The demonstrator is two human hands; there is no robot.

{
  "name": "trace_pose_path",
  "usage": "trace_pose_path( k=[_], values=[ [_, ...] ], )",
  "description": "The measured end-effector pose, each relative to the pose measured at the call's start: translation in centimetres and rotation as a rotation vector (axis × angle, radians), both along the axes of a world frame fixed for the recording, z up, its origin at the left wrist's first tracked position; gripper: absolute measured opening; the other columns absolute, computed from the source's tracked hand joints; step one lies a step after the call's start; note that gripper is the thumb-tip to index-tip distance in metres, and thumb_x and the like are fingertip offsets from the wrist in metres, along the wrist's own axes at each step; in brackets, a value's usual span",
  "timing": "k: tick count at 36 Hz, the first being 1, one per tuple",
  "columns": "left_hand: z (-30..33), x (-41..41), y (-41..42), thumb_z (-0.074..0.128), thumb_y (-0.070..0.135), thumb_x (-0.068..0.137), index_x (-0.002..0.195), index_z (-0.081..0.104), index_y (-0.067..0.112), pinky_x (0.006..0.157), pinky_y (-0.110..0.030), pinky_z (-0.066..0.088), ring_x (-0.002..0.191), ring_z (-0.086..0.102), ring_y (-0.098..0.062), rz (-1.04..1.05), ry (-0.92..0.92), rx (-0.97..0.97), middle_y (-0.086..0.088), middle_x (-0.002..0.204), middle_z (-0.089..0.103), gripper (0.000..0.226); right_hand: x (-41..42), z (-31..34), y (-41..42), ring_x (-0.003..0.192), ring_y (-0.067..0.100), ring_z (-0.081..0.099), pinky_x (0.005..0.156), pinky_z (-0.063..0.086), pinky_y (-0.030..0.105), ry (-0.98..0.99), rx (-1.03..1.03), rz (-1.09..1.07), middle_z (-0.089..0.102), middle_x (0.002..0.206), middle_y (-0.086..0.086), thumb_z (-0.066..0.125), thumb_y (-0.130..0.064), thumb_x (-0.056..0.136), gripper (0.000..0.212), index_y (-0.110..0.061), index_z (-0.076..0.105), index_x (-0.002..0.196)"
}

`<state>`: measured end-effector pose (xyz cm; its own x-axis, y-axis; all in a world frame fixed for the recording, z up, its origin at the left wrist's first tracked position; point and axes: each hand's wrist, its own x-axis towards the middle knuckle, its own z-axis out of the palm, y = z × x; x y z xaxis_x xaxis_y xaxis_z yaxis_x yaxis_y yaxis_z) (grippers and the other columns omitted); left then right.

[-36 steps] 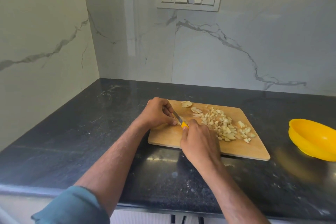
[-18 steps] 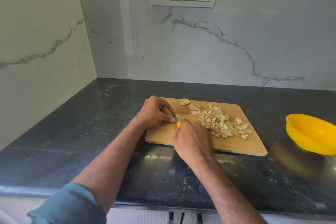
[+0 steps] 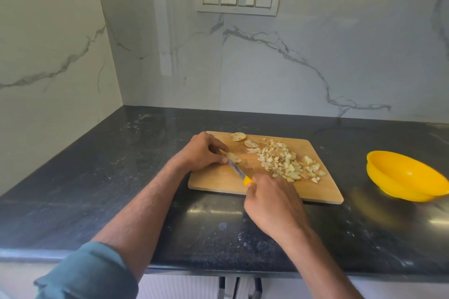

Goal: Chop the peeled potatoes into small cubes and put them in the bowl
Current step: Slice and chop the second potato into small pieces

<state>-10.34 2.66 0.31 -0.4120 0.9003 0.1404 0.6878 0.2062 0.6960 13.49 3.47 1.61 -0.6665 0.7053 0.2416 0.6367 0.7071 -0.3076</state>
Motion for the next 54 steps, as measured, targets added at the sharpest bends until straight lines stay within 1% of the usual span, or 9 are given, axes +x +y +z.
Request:
trace_pose_path(
  k=[4,8,15,26,33,40,44,49,54],
  values=[
    [0.0,0.2,-0.1,0.078,0.021,0.089,0.112,0.078,0.025,0.072,-0.011,0.041,0.085,0.06,-0.003,-0.043,0.099,-0.006,0.01,0.092,0.066,0.023,1.7,1.9,0.5,0.052,0.004,0.047,0.038,0.027,0.02,0.076,0.001,-0.062,0.051,0.064,-0.009,0.042,-0.026,0.103,0.025,-0.024,0.051,0.08],
    [-0.3,0.2,-0.2,0.079,0.023,0.087,0.114,0.077,0.025,0.077,-0.017,0.044,0.087,0.06,-0.006,-0.059,0.168,-0.001,0.008,0.097,0.066,0.027,1.0,1.7,2.4,0.061,0.017,0.051,0.046,0.023,0.025,0.185,0.031,-0.14,0.052,0.067,-0.004,0.042,-0.027,0.101,0.025,-0.02,0.052,0.079],
    [0.0,0.2,0.0,0.079,0.03,0.088,0.128,0.071,0.027,0.096,-0.03,0.051,0.107,0.06,-0.009,-0.085,0.216,-0.028,0.005,0.119,0.066,0.041,-0.9,0.0,2.5,0.055,0.008,0.038,0.045,0.018,0.018,0.114,0.078,-0.141,0.043,0.071,-0.008,0.04,-0.03,0.104,0.03,-0.017,0.063,0.119],
    [0.1,2.0,1.1,0.08,0.035,0.087,0.123,0.074,0.017,0.071,-0.01,0.04,0.082,0.055,-0.005,-0.011,0.282,0.001,0.007,0.097,0.061,0.041,-1.2,-0.6,2.1,0.065,0.017,0.047,0.046,0.021,0.02,0.092,0.132,-0.191,0.049,0.075,-0.005,0.04,-0.032,0.103,0.03,-0.019,0.061,0.122],
    [-0.1,3.6,2.2,0.077,0.032,0.089,0.118,0.076,0.014,0.093,-0.03,0.053,0.107,0.063,-0.021,0.113,0.281,-0.041,-0.004,0.125,0.066,0.034,-0.9,-0.6,1.9,0.066,0.017,0.047,0.047,0.023,0.023,0.085,0.111,-0.205,0.049,0.076,-0.004,0.041,-0.032,0.102,0.026,-0.018,0.061,0.109],
    [0.0,5.0,2.4,0.078,0.051,0.083,0.107,0.075,0.008,0.089,-0.039,0.057,0.097,0.065,-0.023,0.237,0.321,-0.082,-0.008,0.108,0.071,0.049,-0.7,-0.7,1.4,0.068,0.02,0.045,0.055,0.032,0.03,0.057,0.108,-0.234,0.048,0.075,-0.001,0.042,-0.033,0.099,0.024,-0.017,0.061,0.1],
    [1.1,2.7,1.1,0.083,0.044,0.082,0.132,0.066,0.012,0.093,-0.029,0.054,0.099,0.066,-0.017,0.092,0.216,-0.103,0.0,0.107,0.07,0.062,-0.7,-0.7,1.4,0.068,0.019,0.045,0.056,0.035,0.029,0.057,0.126,-0.234,0.048,0.074,-0.002,0.043,-0.034,0.098,0.024,-0.018,0.061,0.097],
    [1.0,0.0,0.1,0.081,0.014,0.086,0.132,0.068,0.017,0.081,-0.01,0.048,0.095,0.063,-0.006,-0.057,0.165,-0.102,0.007,0.102,0.069,0.048,-1.1,-1.0,1.3,0.064,0.02,0.049,0.054,0.039,0.028,0.051,0.175,-0.206,0.052,0.072,-0.002,0.043,-0.034,0.098,0.025,-0.018,0.062,0.094],
    [0.6,0.0,0.6,0.079,0.025,0.089,0.131,0.069,0.02,0.085,-0.015,0.046,0.099,0.061,-0.007,-0.084,0.181,-0.094,0.01,0.108,0.065,0.044,-1.8,-1.1,0.9,0.065,0.019,0.05,0.054,0.043,0.029,0.054,0.172,-0.169,0.05,0.071,-0.002,0.044,-0.032,0.098,0.025,-0.016,0.063,0.096]
  ],
)
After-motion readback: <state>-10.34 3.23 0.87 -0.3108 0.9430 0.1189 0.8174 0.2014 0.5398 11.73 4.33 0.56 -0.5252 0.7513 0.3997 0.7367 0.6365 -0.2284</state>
